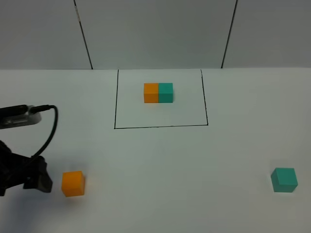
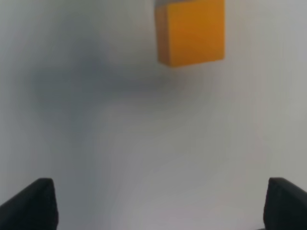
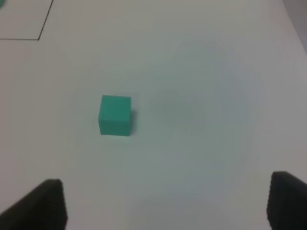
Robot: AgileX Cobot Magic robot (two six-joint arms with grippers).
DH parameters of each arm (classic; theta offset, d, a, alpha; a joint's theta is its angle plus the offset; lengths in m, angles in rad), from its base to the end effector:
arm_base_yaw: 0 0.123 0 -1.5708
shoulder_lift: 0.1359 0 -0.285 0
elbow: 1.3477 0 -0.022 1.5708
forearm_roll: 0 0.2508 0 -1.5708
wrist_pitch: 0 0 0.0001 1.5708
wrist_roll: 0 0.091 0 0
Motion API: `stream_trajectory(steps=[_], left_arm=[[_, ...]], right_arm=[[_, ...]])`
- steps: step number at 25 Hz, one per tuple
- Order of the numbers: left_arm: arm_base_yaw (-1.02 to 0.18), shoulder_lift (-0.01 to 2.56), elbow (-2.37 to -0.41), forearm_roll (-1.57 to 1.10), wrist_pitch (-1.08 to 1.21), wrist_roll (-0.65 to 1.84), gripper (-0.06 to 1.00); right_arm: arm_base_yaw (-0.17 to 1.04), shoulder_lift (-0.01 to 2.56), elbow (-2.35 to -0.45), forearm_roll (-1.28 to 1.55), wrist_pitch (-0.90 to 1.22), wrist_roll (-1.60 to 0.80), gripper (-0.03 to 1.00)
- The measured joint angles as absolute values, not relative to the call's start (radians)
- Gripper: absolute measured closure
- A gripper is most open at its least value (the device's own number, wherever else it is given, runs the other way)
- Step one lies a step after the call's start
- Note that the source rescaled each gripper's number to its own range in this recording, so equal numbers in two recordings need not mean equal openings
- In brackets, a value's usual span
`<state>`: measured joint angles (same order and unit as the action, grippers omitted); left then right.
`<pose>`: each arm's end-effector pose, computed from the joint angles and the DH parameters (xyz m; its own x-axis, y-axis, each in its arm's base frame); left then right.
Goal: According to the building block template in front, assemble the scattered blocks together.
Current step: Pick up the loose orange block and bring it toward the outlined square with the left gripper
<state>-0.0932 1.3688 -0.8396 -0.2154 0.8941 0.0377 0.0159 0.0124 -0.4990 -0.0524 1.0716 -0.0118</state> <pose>0.2366 -0.0374 0.2329 -0.9740 -0.0063 -0.2266 0.0366 0.9821 -0.1848 -0.0033 -0.0042 0.2763 -0.4775 -0.0445 -0.8775 0.0069 0.9985 -0.0544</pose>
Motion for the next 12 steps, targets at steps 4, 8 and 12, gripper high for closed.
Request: stream_trajectory(steps=[4,8,12], left_arm=[[-0.187,1.485,-0.903,-0.173,0.866,-0.021,0.01],[-0.243,1.582,-0.952,-0.081,0.848,-0.122,0.03],[-0.265,1.647,-0.972,-0.061,0.802,-0.158,0.03]], right_arm=[[0.016,0.012,-0.499,-0.052,1.072,-0.012,0.18],[0.016,0.012,-0.499,-0.052,1.072,-0.012,0.18],[0.016,0.012,-0.499,-0.052,1.072,-0.012,0.18]])
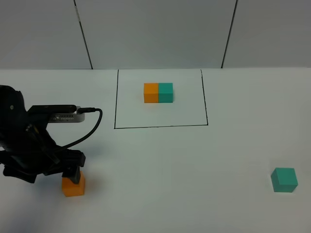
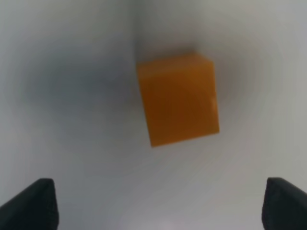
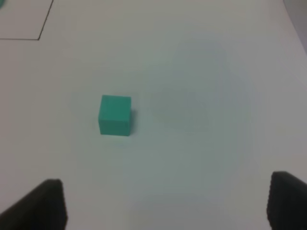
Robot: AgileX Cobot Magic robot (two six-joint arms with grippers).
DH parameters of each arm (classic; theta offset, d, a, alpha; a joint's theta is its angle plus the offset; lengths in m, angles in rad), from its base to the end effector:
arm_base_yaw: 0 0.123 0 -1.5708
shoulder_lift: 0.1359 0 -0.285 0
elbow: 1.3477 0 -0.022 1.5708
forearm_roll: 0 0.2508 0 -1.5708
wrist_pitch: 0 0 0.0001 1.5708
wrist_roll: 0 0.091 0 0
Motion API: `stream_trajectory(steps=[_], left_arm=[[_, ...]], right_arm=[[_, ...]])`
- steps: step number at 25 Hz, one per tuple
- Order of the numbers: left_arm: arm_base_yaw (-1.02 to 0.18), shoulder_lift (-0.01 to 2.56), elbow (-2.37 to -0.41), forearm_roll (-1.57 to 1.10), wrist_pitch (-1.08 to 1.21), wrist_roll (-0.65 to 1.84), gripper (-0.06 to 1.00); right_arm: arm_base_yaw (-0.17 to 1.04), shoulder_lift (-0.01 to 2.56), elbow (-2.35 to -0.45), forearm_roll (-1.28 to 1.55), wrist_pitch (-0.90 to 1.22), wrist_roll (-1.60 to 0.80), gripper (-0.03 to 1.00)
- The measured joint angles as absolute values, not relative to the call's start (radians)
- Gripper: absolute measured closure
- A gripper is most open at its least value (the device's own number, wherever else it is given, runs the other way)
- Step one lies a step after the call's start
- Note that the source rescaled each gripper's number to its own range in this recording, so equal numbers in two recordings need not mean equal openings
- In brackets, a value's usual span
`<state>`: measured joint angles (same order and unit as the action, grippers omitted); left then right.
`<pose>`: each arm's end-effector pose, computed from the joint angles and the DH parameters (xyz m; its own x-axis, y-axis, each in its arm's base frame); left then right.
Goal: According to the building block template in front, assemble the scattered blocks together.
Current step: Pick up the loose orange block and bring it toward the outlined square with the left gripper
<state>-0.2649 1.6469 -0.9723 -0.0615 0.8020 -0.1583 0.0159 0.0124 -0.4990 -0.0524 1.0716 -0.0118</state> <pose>0.2859 -0.0817 0.1915 -0.9838 0.0601 -0.1690 0.0743 0.9941 -0.0788 -0.0033 -0.0042 0.2763 -0.4775 -0.0445 -0.8775 0.0069 0.9985 -0.0544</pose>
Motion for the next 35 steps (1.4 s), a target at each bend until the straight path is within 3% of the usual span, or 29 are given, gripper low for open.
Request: stream_trajectory(steps=[17,27,30,33,34,35], left_arm=[[-0.295,1.812,-0.998,-0.076,0.696,-0.189,0.07],[-0.295,1.899,-0.998,-0.078,0.633,-0.19,0.2],[-0.295,1.906,-0.998,-0.078,0.622,-0.19,0.36],[-0.295,1.907,-0.998,-0.078,0.619,-0.191,0.7],[-0.295,1.907,-0.998,-0.078,0.619,-0.191,0.88],[-0.295,1.907,-0.999,-0.078,0.621,-0.191,0.94]], right_arm=[[0.016,0.012,-0.499,-0.053,1.072,-0.012,0.18],[0.016,0.012,-0.499,-0.053,1.072,-0.012,0.18],[0.016,0.012,-0.499,-0.053,1.072,-0.012,0.18],[0.016,0.012,-0.499,-0.053,1.072,-0.012,0.18],[0.016,0.012,-0.499,-0.053,1.072,-0.012,0.18],[0.016,0.012,-0.499,-0.053,1.072,-0.012,0.18]])
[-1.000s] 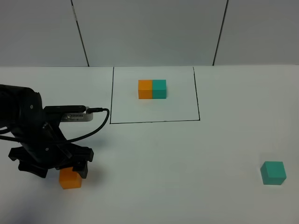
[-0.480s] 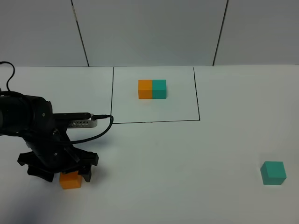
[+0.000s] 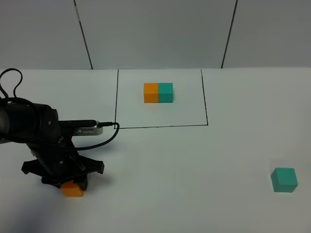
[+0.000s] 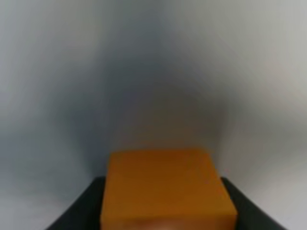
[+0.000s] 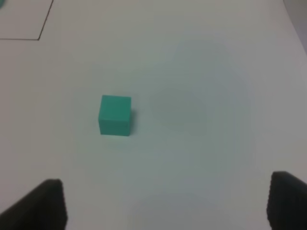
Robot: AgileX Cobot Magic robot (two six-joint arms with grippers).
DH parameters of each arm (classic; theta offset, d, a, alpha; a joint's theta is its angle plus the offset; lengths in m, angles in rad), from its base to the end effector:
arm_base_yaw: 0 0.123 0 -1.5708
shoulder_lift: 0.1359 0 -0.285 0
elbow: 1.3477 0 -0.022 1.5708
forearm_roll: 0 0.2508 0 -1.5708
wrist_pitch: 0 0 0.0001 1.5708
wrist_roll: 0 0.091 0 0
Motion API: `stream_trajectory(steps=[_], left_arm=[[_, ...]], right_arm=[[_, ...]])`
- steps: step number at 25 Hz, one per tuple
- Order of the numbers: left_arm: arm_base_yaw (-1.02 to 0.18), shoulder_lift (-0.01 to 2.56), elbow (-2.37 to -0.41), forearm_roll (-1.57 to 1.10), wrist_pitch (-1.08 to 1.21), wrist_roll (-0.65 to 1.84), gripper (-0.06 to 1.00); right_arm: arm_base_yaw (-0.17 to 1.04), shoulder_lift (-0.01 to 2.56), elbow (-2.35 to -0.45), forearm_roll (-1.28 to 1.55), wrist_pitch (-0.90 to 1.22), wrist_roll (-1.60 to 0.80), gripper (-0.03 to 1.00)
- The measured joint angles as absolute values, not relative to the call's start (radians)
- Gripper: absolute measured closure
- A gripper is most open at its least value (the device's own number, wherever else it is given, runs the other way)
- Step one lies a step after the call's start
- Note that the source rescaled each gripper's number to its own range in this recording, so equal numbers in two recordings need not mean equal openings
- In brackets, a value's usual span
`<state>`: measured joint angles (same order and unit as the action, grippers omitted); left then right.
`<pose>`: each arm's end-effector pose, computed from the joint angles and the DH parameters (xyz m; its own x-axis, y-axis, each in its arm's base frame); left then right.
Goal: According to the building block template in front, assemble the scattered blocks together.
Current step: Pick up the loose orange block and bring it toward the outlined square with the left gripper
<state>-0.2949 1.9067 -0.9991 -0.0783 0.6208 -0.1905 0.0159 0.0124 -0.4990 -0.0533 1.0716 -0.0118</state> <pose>0.3130 -0.0994 0.1183 -0.9926 0.0389 -0.1151 0.0479 0.9959 -0.0765 -0.0033 -0.0043 0.2763 -0.4775 -0.0449 -0.8775 0.0074 0.9985 -0.0551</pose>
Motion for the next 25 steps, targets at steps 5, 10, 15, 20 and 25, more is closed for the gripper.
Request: stream_trajectory(steps=[5,10,15,20,25], left_arm=[[-0.295,1.907,-1.059,-0.078,0.681,-0.111,0.94],[-0.336,1.908,-1.248,-0.049,0.791,0.161,0.94],[-0.434,2.003,-1.477,0.01,0.904,0.468,0.94],[-0.51,2.186,-1.761,0.027,1.045,0.639,0.94],[-0.571,2.337,-1.968,0.027,1.156,0.838,0.94]], right_arm=[[0.016,0.012,-0.499,-0.053,1.072,-0.012,0.18],[0.016,0.012,-0.499,-0.053,1.072,-0.012,0.18],[0.016,0.012,-0.499,-0.053,1.072,-0.012,0.18],[0.016,0.012,-0.499,-0.053,1.072,-0.012,0.18],[0.016,0.012,-0.499,-0.053,1.072,-0.012,0.18]])
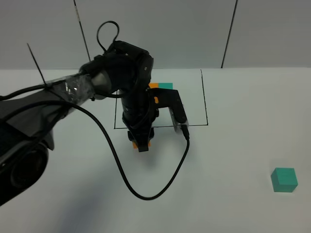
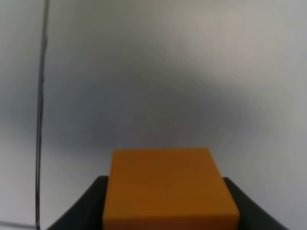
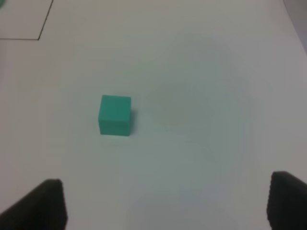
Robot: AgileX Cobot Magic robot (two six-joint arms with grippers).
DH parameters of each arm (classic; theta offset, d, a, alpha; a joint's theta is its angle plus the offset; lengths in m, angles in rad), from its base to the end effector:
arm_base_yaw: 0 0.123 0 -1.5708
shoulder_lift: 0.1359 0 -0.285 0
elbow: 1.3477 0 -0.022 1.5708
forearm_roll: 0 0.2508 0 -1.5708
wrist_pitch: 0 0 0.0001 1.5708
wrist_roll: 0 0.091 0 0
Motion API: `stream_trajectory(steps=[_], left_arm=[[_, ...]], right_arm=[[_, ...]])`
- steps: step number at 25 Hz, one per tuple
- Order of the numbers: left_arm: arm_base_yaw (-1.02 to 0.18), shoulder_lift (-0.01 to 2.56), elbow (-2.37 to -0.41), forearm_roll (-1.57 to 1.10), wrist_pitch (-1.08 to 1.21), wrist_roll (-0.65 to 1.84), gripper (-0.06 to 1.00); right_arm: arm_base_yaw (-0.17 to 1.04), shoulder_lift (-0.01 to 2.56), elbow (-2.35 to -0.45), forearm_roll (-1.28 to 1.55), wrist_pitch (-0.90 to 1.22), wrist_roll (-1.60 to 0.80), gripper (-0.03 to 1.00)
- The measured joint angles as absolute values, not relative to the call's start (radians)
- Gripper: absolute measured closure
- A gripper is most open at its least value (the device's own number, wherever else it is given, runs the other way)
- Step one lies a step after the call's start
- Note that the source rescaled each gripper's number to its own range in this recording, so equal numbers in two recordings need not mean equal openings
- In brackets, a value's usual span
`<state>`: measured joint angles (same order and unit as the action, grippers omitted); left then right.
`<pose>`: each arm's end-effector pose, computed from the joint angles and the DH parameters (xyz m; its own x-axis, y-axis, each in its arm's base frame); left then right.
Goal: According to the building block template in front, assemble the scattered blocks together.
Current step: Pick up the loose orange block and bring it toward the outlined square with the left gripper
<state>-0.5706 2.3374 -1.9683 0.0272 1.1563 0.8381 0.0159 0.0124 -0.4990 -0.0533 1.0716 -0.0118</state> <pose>0.4074 -0.2588 0.1608 -0.1479 0.9866 -0.0689 0.9811 0.1551 0.1156 -0.0033 -0.0043 0.2763 -0.4775 -0.0449 -0.8775 0.0074 0.9985 -0.0551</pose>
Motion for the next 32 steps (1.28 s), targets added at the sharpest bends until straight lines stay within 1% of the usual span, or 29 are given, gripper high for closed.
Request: stream_trajectory(steps=[4,9,19,30,31,32], left_arm=[[-0.606,2.42,-2.065,0.027,1.189,0.953,0.94],[-0.621,2.487,-2.129,0.027,1.193,0.989,0.94],[-0.622,2.518,-2.141,0.033,1.194,0.995,0.94],[-0.621,2.518,-2.142,0.03,1.194,0.93,0.94],[-0.621,2.518,-2.142,0.03,1.194,0.93,0.91],[-0.621,2.519,-2.142,0.03,1.19,0.93,0.81]], right_arm=[[0.016,0.012,-0.499,-0.053,1.072,-0.012,0.18],[0.016,0.012,-0.499,-0.053,1.072,-0.012,0.18],[0.016,0.012,-0.499,-0.053,1.072,-0.012,0.18],[0.016,0.012,-0.499,-0.053,1.072,-0.012,0.18],[0.016,0.012,-0.499,-0.053,1.072,-0.012,0.18],[0.016,0.012,-0.499,-0.053,1.072,-0.012,0.18]])
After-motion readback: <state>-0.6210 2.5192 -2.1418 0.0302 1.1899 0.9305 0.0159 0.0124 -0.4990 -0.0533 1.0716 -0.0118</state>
